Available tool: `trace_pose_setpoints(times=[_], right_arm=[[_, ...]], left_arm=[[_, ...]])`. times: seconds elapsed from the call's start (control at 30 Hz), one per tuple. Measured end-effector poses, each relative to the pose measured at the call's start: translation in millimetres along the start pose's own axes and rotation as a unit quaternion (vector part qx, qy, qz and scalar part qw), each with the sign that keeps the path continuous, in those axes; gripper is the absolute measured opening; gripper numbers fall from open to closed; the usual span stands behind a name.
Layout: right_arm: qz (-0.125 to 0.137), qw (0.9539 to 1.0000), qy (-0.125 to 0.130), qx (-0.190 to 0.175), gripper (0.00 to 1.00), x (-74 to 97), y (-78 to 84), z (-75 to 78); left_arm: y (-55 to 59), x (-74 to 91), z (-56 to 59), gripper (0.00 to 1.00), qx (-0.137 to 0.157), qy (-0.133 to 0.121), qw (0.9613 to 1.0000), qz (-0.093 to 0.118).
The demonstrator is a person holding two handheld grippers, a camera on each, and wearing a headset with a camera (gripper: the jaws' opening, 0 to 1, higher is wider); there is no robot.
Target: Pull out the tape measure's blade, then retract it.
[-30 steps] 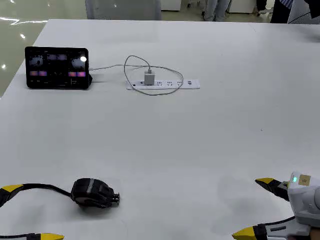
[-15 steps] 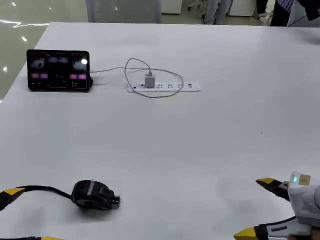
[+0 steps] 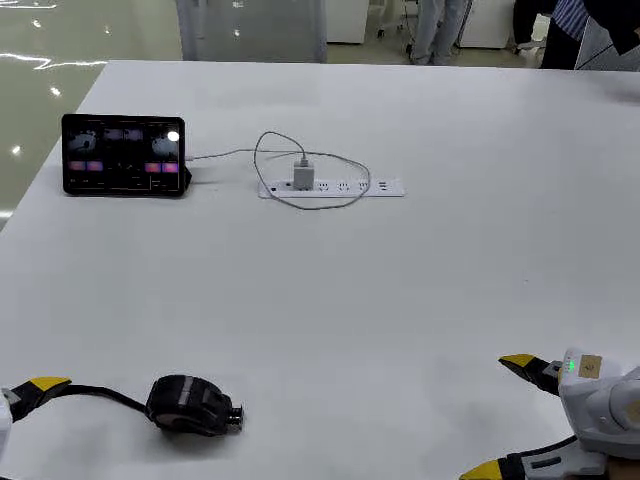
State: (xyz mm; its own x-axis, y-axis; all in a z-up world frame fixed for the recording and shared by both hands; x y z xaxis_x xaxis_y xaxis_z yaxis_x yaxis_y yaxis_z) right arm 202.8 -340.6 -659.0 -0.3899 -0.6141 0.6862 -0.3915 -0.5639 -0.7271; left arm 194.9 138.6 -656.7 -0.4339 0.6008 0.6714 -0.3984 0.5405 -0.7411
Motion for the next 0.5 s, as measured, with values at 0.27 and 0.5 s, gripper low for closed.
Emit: trace_pose_setpoints(times=[0.27, 0.5], right_arm=[[0.005, 0.9998, -0.014, 0.014, 0.99, -10.0, -13.6, -3.1], [0.004, 0.9992, -0.03, 0.025, 0.99, -21.0, -20.7, -7.6]], left_arm=[[-14.7, -14.3, -7.0, 0.95, -0.054, 0.036, 0.9977, -0.019], [-31.6, -29.1, -12.3, 0.92, -0.122, 0.072, 0.9891, -0.042]])
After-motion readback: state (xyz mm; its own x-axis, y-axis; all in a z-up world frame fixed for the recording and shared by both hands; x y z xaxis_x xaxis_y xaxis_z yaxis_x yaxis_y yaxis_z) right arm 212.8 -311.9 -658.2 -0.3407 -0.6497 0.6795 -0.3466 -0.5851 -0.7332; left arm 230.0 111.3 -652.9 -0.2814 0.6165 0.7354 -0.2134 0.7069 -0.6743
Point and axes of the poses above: the centre of the closed fingertips' face, and the gripper's own axes: x roughly backward along the fingers, z roughly to its right, y roughly out of its underside, the point moved 8 cm from there along x, roughly backward along the fingers, and after that the axes turned 2 degrees about z, right-handed, at the moved point
